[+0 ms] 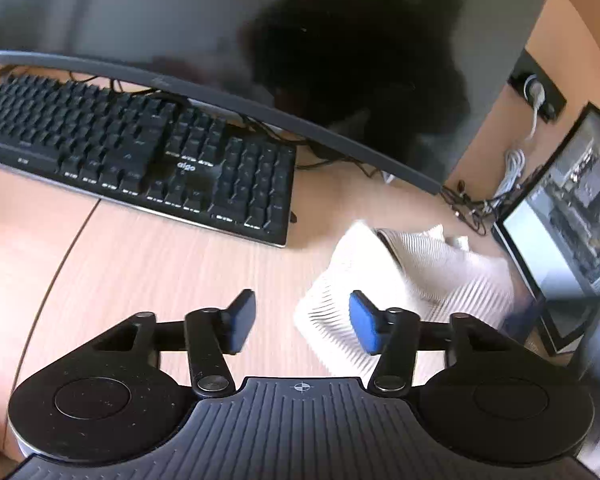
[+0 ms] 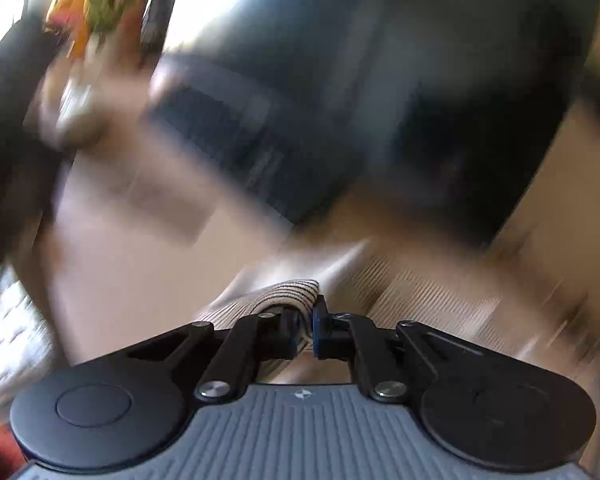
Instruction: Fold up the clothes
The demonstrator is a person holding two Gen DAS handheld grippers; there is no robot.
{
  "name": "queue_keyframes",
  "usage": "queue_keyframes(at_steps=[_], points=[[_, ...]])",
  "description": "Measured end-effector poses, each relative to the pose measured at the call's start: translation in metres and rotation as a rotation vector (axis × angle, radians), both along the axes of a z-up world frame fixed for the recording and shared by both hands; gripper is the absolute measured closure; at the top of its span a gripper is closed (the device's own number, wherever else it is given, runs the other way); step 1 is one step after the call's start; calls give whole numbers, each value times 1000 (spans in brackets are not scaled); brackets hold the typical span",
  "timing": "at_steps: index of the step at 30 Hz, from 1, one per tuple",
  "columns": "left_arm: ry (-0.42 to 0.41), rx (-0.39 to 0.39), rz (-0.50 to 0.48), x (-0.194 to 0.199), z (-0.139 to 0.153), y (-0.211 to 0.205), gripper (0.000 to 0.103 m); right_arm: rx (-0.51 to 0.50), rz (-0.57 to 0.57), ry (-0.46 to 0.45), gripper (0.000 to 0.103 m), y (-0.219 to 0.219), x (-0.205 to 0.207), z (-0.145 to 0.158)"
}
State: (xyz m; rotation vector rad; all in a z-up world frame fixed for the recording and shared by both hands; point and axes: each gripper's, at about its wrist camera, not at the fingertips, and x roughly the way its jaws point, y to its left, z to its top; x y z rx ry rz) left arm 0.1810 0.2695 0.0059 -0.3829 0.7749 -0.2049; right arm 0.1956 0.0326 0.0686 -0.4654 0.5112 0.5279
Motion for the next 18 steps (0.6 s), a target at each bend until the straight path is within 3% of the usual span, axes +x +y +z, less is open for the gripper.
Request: queue_keyframes(at_steps=[3,8,11,18], points=[[2,-31,2,1,0,-7,27,-29,-43,-208,99,-27,25,64],[0,-61,-47,9,1,-38,16,-114,-140,-250,99,-90,62,82],[-3,-58,-105,16,2,-66,8,-139,-195,-194,99,-132,73,61],[27,-16,-234,34,3,-139,7,-243,-277,-14,98,-201,93,-23]])
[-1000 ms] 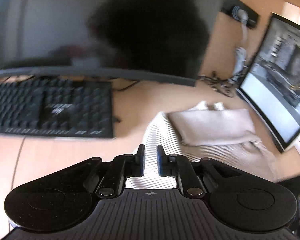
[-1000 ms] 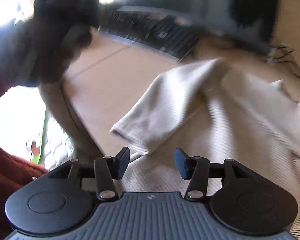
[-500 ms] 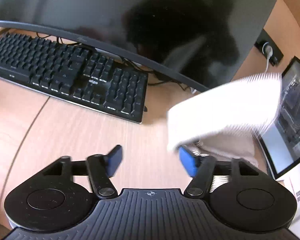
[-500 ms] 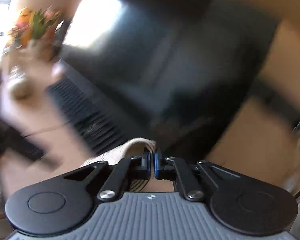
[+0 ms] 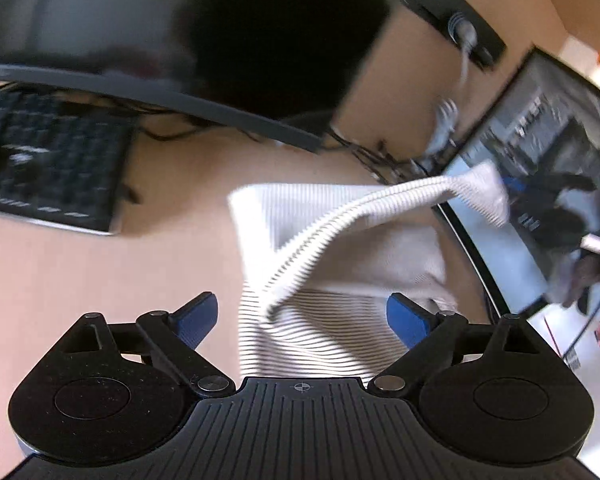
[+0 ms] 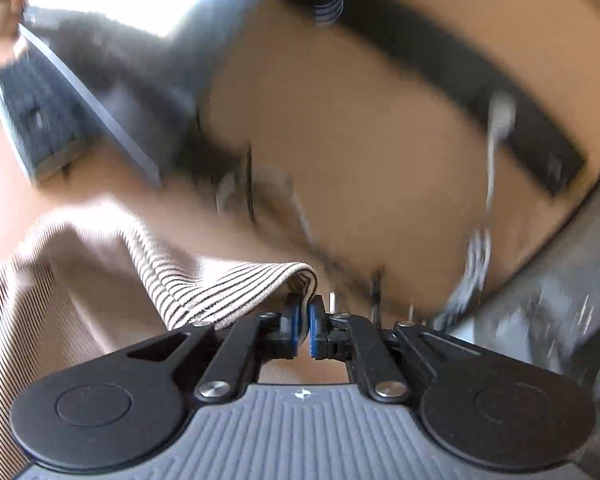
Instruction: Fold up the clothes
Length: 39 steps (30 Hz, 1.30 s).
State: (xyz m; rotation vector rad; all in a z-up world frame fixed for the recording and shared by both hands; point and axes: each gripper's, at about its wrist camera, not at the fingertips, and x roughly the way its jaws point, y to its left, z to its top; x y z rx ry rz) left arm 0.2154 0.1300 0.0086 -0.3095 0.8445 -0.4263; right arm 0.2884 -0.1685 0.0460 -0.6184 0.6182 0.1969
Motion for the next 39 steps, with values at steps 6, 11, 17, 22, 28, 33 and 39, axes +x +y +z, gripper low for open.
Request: queue_keyframes(at_steps=[6,11,17,22,28,33,39], points=[[20,71,-138,10,-1,-57,5,-44,-99,91,71,-34,-10,-48],[17,122,-188,19,-4,-88,4,188,-203,107,68,-65,-34,-44],[5,144,-133,31,-5,-97,3,729,-296,157,52,-89,-37,-35],[23,155,-95,34,-4,-96,1,726,-325,224,54,-64,-9,-77],[6,134,-62,35,0,-86,1,680,-262,163,95,-48,-5,-65],[-17,76,-63,42,0,-83,0,629,-272,95,97,-65,-7,-49],[94,109,-76,56,-36,-90,0,556,-335,159,96,-70,-13,-97]])
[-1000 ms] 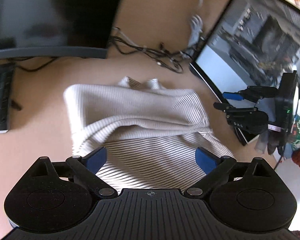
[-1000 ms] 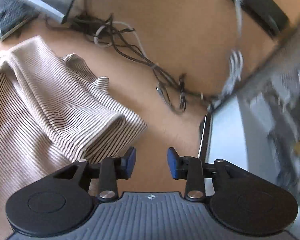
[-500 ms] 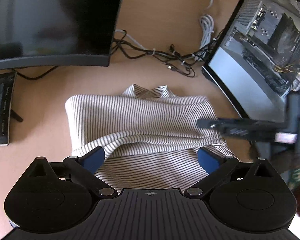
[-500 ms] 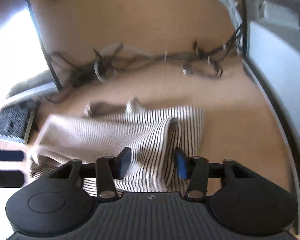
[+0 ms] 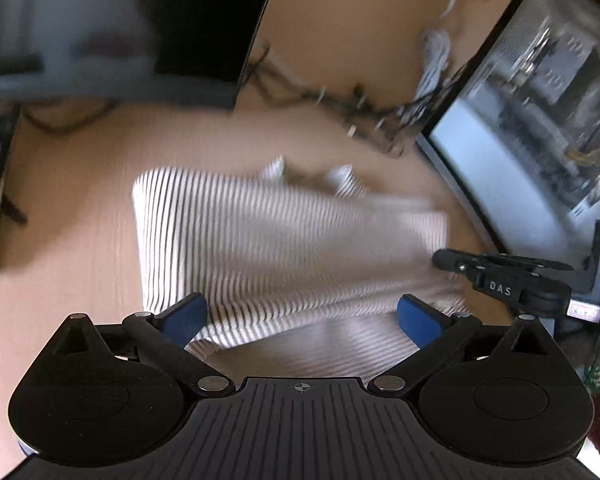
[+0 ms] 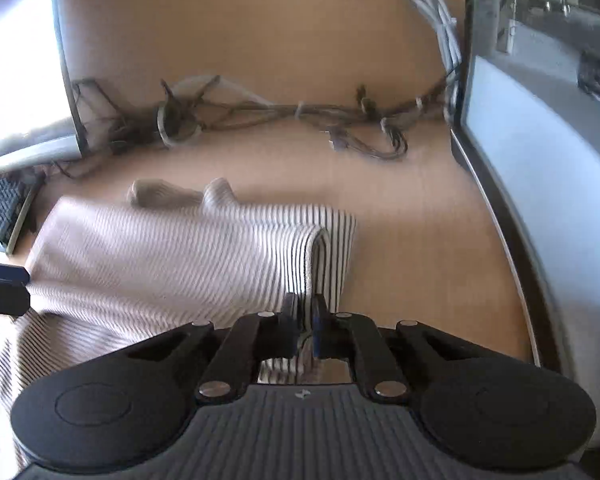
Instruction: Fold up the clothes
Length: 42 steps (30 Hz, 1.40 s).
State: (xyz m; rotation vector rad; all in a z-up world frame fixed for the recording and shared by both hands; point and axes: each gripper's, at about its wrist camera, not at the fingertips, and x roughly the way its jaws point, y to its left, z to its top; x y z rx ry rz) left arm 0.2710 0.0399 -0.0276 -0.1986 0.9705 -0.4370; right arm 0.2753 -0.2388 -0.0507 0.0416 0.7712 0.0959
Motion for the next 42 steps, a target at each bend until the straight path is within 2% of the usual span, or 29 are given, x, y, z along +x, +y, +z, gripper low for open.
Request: queue_keyframes(at_steps=[3,6,9,13,15,16,17,19,22,24,28,30,32,35,37,40,42], points=[[-5,55,-40,-2,-3,-5,0,-42,1,-10,95,5,0,6],[-20,83,-47,-5,6,-8,0,-64,-18,-18,81,2,-2,13],[-59,55,-35,-11,21,-3,0,-32,-50,-38,71,-3,-11,24],[-83,-5,-6,-12,30,5,0,66,-27,-116,42,4,-22,45],[-56,-17,9,-7,24,5,0,98,15,-152,30,15,-23,53],[-32,-20,12,-4,18,5,0,112,38,-163,21,21,-22,55],[-5,-22,12,-1,11,4,0,124,57,-153,17,26,-20,52],[32,-23,11,3,-2,2,0,150,74,-99,17,33,-12,41],[34,-19,7,4,-4,0,0,183,19,12,17,27,-2,11],[32,-19,7,3,-2,0,0,188,30,-15,17,24,-8,5],[10,-35,24,-5,11,7,0,124,34,-22,15,29,-18,11],[-1,-44,30,-10,17,11,0,102,10,-28,0,29,-24,17],[6,-60,25,-17,18,13,0,92,-15,-33,0,26,-33,24],[50,-77,9,-25,9,13,0,136,-29,-25,0,16,-52,28],[89,-65,-1,-29,-4,11,0,144,-27,5,0,16,-62,22],[82,-55,3,-32,-14,8,0,134,-13,59,0,19,-72,8],[89,-60,8,-30,-14,7,0,80,-1,67,0,27,-74,1]])
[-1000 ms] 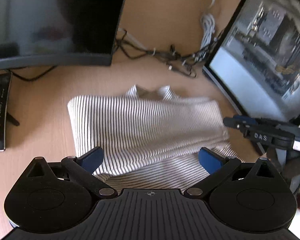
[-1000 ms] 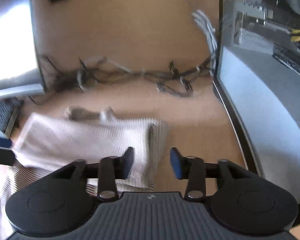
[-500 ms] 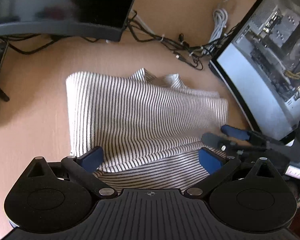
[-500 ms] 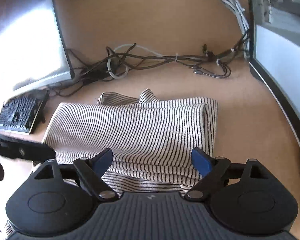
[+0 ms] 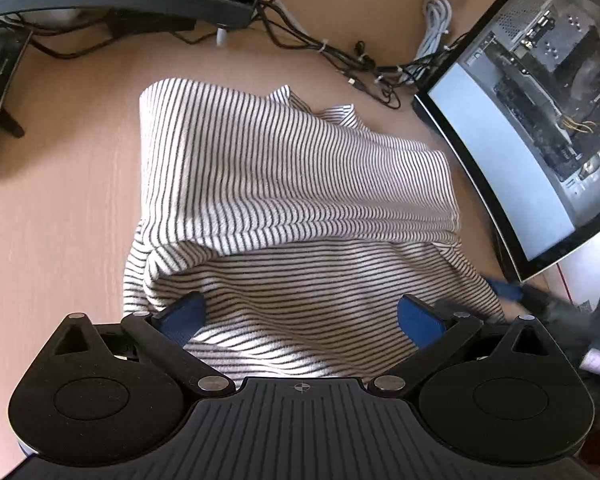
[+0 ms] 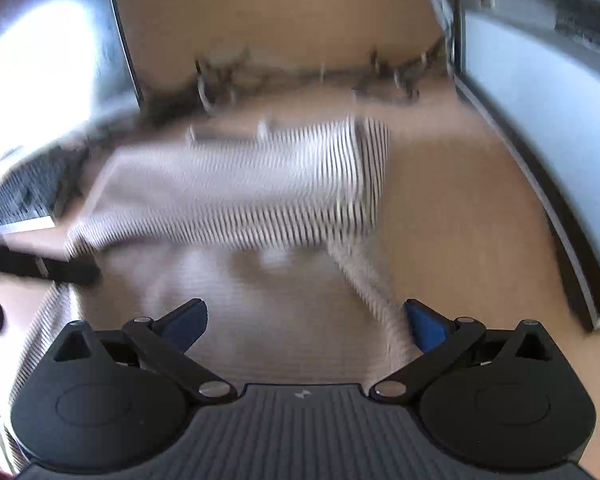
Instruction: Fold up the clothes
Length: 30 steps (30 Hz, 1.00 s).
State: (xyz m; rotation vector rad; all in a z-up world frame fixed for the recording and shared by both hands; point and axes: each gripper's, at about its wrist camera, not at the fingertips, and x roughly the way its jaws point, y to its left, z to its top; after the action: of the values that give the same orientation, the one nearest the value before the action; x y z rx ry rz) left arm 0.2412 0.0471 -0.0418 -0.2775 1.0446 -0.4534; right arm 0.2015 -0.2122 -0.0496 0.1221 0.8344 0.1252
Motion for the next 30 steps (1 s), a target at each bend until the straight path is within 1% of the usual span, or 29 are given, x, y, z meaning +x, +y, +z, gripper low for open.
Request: queue_keyframes(at_steps=[2,4,9,14,17,19,22,24,25,28,29,30], points=[[10,-17,9,5,-2,1,0,-59,22,-9,0,8,0,-5],[12,-32,17,9,-4,1,0,-86,36,-14,0,11,3,-7],[-10,-48,9,13,-7,-1,0,-100,36,-35,0,8,20,-13],[-23,-43,9,22,-9,-5,0,-112,14,-37,0,4,33,-14],[-29,-32,6,23,-9,-7,0,-106,-21,-19,0,1,34,-12],[-39,-23,-5,22,-9,-8,0,-98,-63,-36,0,-2,25,-3],[-52,-18,-14,20,-10,-8,0,-43,-41,-100,0,-2,1,16],[-54,-19,-11,19,-10,-8,0,24,-9,-109,0,1,-11,22],[-54,-17,-10,19,-10,-9,0,57,6,-101,0,3,-15,22],[-48,-12,-16,20,-10,-9,0,134,25,-35,0,9,-18,8],[-42,-11,-16,20,-9,-8,0,146,8,-23,0,10,-18,2],[-32,-9,-9,20,-8,-6,0,155,-12,-36,0,10,-22,-3]])
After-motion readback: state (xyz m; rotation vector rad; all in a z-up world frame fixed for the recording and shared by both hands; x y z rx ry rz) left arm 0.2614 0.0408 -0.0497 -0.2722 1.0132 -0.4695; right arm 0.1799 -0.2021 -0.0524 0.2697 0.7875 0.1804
